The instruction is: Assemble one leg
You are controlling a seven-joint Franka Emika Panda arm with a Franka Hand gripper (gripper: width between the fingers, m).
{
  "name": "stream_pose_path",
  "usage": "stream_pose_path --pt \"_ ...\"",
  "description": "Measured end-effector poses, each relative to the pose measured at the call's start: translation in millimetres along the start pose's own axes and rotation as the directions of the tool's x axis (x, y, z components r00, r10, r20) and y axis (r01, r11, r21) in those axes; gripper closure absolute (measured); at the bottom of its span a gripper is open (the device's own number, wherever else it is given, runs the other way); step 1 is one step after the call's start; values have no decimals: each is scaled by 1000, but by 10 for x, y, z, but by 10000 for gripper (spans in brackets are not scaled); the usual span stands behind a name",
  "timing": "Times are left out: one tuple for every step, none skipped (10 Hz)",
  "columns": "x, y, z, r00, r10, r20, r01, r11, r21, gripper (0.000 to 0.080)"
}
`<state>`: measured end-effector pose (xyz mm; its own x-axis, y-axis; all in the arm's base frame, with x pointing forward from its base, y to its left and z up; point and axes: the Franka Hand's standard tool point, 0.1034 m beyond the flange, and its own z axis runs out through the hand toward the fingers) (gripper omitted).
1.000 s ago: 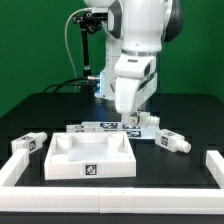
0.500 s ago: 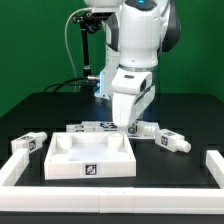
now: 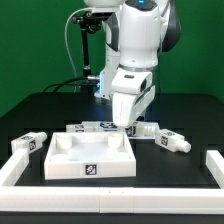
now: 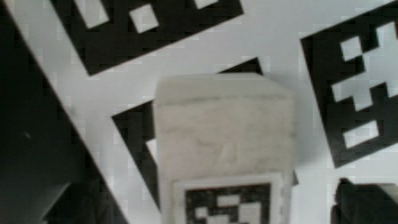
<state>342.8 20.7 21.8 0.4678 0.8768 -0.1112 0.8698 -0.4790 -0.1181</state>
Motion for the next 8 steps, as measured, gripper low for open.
stream_pose_path --pt "40 4 -154 999 40 28 -40 999 9 156" --pt "127 45 -304 995 86 54 -88 996 22 150" --pt "254 124 -421 990 122 69 -125 992 29 150" --pt "392 203 -539 987 149 63 -151 988 25 150" --pt "521 279 -605 985 167 44 -168 986 15 150" --pt "642 382 -619 983 179 31 -179 984 10 150" --pt "762 476 -568 979 202 19 -202 979 9 150" --pt "919 500 -466 973 230 4 -230 973 5 150"
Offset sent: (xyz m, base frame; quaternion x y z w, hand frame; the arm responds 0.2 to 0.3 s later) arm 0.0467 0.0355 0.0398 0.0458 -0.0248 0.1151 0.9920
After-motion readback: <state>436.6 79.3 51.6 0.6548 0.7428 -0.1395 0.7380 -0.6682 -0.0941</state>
